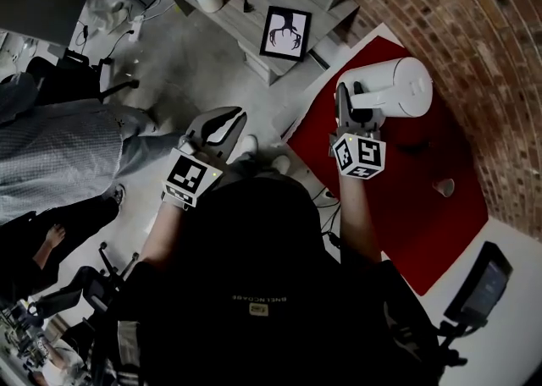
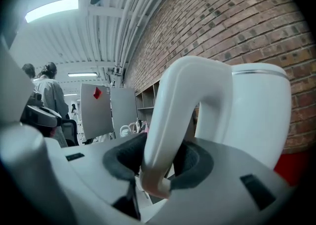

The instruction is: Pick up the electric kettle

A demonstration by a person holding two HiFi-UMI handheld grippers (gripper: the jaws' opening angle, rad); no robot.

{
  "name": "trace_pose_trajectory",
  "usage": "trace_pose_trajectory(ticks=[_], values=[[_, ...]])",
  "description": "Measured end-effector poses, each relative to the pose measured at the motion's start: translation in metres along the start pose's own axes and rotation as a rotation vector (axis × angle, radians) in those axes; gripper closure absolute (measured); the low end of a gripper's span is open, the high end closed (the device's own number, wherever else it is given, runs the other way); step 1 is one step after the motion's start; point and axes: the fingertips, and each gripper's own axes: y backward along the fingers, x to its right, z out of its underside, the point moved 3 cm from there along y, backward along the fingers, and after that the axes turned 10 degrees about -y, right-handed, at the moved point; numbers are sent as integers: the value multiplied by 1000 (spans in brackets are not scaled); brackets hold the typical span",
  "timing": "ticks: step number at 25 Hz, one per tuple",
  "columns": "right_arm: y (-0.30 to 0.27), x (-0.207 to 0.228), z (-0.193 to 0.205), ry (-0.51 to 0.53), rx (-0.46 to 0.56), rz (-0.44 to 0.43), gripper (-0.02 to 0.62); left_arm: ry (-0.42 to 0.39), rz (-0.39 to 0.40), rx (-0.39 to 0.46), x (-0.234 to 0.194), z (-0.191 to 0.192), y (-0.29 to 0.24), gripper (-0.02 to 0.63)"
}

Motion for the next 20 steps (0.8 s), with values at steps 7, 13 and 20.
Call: trace_pose_trajectory(ticks=[7, 13, 20], values=[[1, -14, -19, 13, -3, -33, 453, 4, 27, 33, -3, -5, -15, 579], [5, -27, -37, 39, 7, -55, 451, -5, 64, 57, -6, -11, -27, 579], [16, -41, -58, 52, 15, -71, 449, -23, 134, 91, -4, -22, -49, 580]])
